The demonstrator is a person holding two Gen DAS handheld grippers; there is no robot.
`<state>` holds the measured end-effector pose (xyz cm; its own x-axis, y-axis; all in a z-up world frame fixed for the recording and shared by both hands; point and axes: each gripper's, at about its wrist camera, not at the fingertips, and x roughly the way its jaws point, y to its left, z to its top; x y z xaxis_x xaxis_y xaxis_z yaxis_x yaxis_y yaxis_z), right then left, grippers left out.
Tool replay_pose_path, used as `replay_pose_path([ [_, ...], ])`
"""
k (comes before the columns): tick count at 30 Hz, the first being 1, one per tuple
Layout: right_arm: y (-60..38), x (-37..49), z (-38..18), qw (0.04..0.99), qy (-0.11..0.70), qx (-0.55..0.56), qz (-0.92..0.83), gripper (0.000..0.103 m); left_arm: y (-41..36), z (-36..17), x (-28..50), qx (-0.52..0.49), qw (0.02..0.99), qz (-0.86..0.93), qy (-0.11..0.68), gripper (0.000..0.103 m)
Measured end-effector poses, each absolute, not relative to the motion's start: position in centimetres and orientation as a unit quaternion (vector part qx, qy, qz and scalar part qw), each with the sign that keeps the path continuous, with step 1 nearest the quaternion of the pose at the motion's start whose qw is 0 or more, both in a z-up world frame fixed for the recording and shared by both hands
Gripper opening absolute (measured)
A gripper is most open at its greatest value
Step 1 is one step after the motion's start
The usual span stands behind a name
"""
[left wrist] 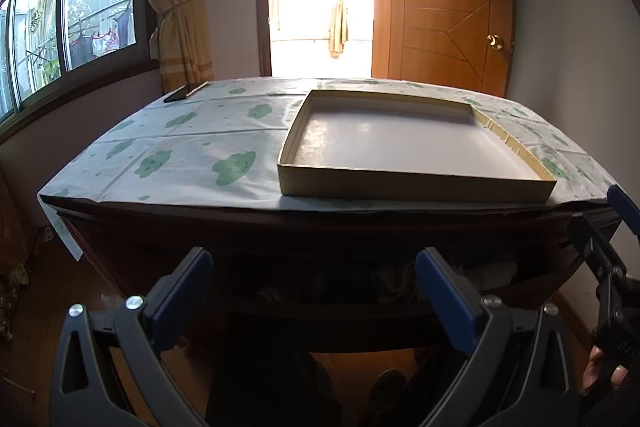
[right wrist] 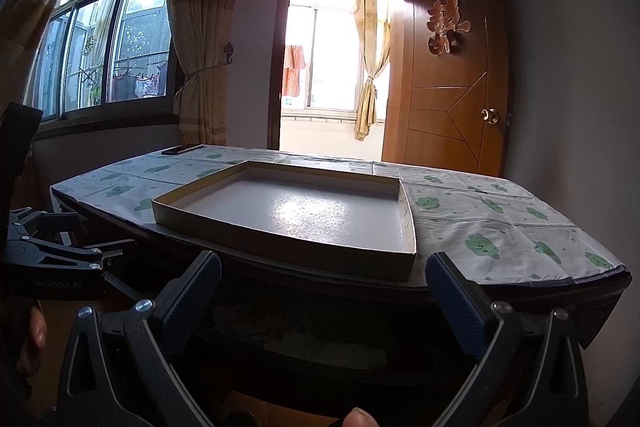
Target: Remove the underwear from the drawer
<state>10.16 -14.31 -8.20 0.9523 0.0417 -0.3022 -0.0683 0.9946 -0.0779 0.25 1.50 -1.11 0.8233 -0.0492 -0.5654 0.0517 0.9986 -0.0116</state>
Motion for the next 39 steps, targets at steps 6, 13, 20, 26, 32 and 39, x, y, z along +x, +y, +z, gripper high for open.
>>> replay_pose_path([
  [6, -13.7, 12.4, -9.8, 0.991, 0.113, -0.067, 0.016, 0.103, 1.4, -1.8, 1.2, 0.004, 0.956, -0.026, 0.293, 0.103],
  [13, -12.8, 14.3, -12.7, 0.992, 0.061, -0.109, 0.018, 0.103, 1.9, -2.8, 2.2, -0.010, 0.954, -0.033, 0.298, 0.103],
  [20, -12.9, 14.6, -14.1, 0.992, 0.028, -0.122, 0.007, 0.103, 2.6, -3.6, 2.4, -0.015, 0.952, -0.028, 0.304, 0.103],
  [26, -13.8, 15.0, -15.4, 0.990, 0.019, -0.136, -0.011, 0.103, 3.2, -4.0, 2.5, -0.021, 0.951, -0.023, 0.309, 0.103],
  [32, -14.6, 14.5, -15.7, 0.989, 0.005, -0.144, -0.022, 0.103, 3.1, -4.0, 2.2, -0.019, 0.950, -0.023, 0.310, 0.103],
  [39, -14.8, 14.4, -15.9, 0.986, -0.002, -0.161, -0.030, 0.103, 3.3, -3.9, 1.7, -0.015, 0.951, -0.022, 0.309, 0.103],
])
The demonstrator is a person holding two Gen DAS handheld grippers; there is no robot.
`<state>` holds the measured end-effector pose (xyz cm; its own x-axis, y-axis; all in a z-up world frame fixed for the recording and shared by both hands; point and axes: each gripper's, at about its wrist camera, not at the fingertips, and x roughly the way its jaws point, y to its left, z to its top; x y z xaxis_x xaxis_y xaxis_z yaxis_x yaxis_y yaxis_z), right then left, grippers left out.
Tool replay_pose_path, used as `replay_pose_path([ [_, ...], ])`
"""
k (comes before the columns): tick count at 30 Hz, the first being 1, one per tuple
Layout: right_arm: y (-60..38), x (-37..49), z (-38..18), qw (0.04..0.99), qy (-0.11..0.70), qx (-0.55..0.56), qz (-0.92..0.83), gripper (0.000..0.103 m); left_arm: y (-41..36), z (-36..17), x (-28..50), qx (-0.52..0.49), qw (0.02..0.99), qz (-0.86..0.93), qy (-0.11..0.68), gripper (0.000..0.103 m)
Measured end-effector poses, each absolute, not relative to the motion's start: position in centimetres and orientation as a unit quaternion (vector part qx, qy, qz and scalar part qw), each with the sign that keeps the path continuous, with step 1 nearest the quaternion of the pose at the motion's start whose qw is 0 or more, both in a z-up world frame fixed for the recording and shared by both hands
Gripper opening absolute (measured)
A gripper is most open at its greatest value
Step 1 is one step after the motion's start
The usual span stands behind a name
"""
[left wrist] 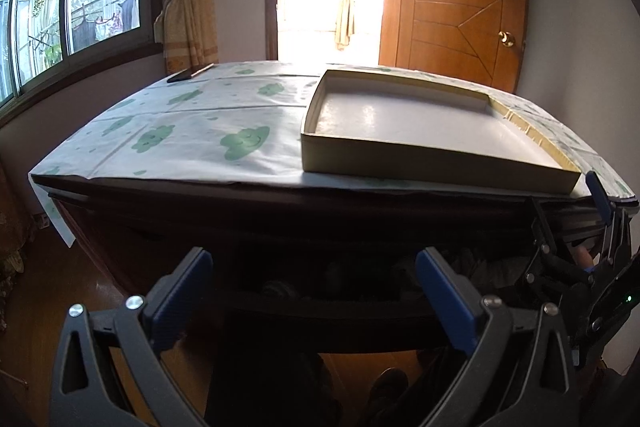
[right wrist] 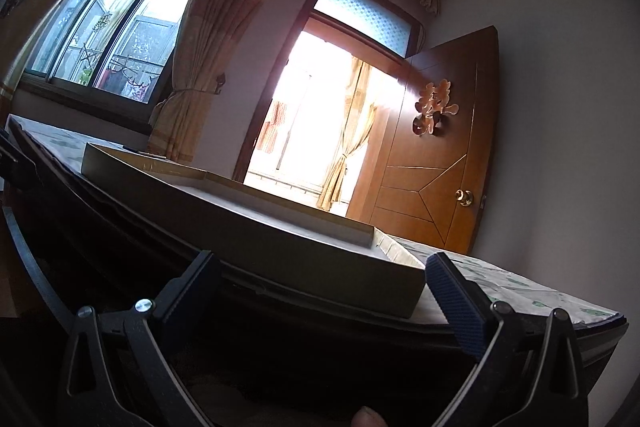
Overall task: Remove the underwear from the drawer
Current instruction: 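Lower both tools toward the open drawer of clothes below the table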
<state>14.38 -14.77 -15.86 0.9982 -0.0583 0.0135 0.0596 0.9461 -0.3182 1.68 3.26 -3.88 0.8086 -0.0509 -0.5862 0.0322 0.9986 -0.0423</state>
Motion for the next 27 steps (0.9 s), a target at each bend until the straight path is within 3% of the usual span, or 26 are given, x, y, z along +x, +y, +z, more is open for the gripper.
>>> replay_pose_path([
  [27, -15.3, 12.8, -15.2, 0.984, 0.099, -0.151, -0.009, 0.103, 4.8, -3.8, -0.3, 0.000, 0.948, -0.020, 0.319, 0.103],
])
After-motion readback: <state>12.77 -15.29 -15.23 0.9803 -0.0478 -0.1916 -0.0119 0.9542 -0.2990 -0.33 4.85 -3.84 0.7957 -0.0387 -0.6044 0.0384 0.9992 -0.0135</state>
